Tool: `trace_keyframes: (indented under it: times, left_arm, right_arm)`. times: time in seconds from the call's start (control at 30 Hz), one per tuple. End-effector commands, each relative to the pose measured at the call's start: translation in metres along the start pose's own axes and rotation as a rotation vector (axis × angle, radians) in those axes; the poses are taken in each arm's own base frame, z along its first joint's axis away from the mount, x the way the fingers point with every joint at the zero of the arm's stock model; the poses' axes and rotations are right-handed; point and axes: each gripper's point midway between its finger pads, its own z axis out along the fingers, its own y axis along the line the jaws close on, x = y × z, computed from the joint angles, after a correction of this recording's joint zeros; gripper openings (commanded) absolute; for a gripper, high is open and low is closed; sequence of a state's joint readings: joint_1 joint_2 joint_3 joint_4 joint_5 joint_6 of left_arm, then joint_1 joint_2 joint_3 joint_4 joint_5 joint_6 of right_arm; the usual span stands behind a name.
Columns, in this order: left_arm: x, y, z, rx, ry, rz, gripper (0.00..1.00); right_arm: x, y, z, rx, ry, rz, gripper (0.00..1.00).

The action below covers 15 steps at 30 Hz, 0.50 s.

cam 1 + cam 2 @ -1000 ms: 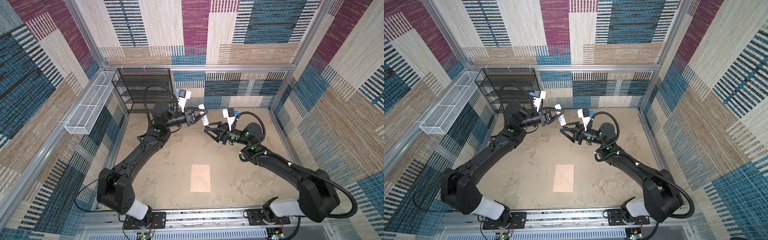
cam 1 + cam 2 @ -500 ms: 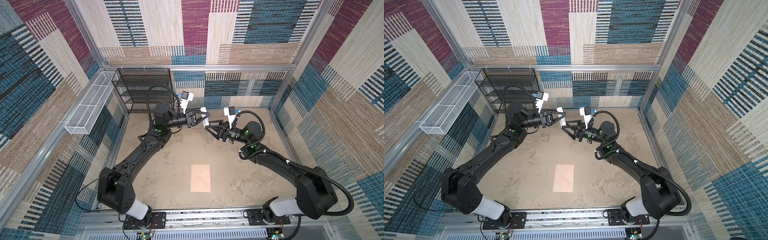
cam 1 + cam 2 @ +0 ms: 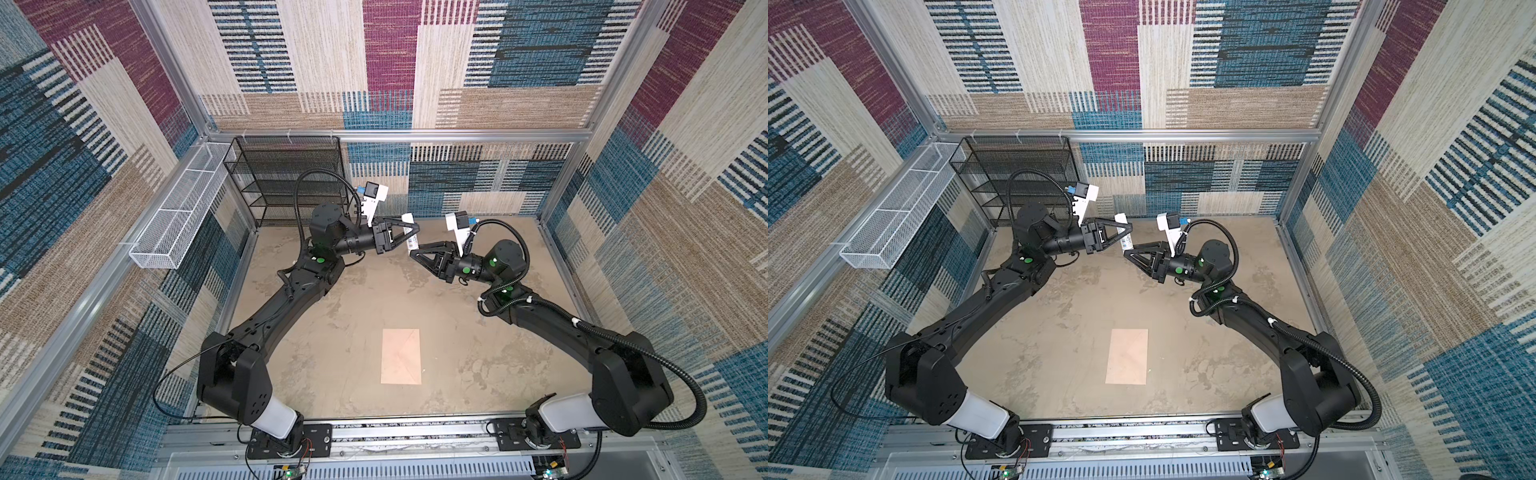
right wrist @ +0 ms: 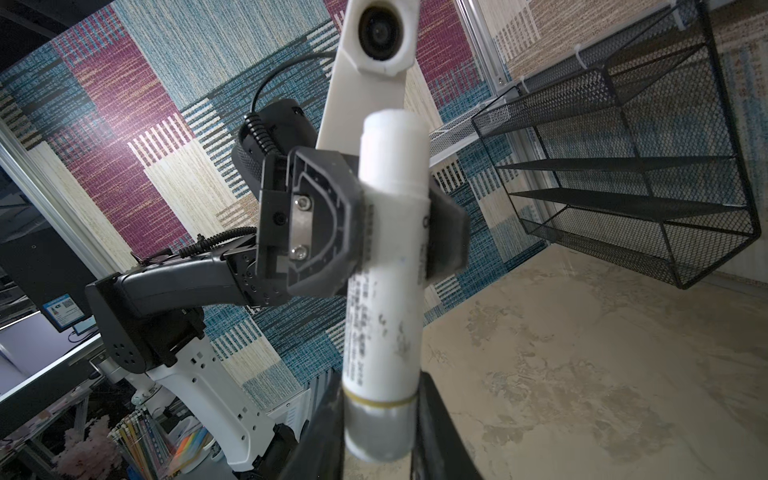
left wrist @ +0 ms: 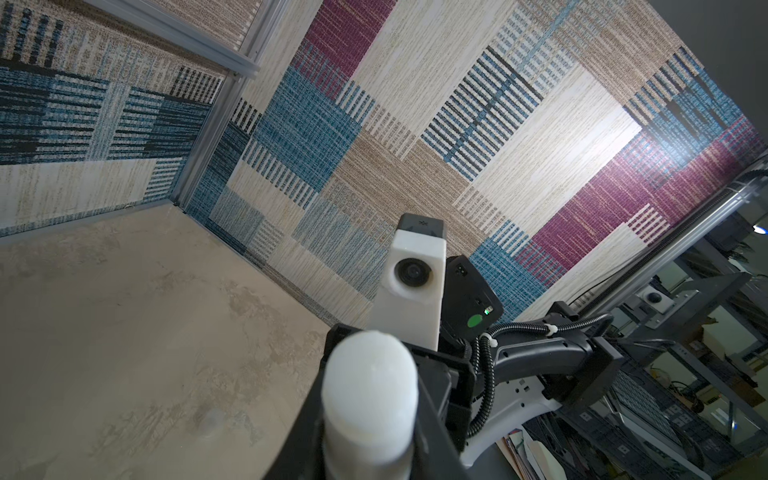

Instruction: Place the letter into the envelope and seal it

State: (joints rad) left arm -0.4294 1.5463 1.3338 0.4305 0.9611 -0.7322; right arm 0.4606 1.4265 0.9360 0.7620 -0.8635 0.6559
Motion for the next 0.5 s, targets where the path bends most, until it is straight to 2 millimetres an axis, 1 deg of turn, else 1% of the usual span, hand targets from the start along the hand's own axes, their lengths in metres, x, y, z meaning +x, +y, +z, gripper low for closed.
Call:
trace_keyframes:
  times: [0.0, 0.13, 0.23, 0.33, 0.4, 0.47]
  left_arm:
    - [-0.006, 0.002, 0.001, -0.022, -0.019, 0.023, 0.00]
    - [-0.005, 0.010, 0.002, -0.076, -0.023, 0.024, 0.00]
    - [-0.001, 0.016, 0.006, -0.154, -0.007, 0.050, 0.00]
    - [0.003, 0.034, 0.008, -0.281, -0.016, 0.043, 0.00]
    - [0.002, 0.046, 0.007, -0.375, -0.049, 0.042, 0.00]
    - [0.004, 0.054, 0.008, -0.442, -0.066, 0.045, 0.00]
  right_arm:
    - [0.000, 0.002, 0.002, -0.008, 0.010, -0.028, 0.20]
    - [-0.008, -0.003, 0.003, 0.035, -0.007, -0.054, 0.15]
    - [-0.017, -0.008, 0.003, 0.092, -0.041, -0.090, 0.15]
    - [-0.026, -0.016, 0.007, 0.186, -0.074, -0.146, 0.14]
    - [-0.035, -0.020, 0.009, 0.261, -0.107, -0.195, 0.15]
    - [-0.041, -0.028, 0.009, 0.353, -0.138, -0.231, 0.14]
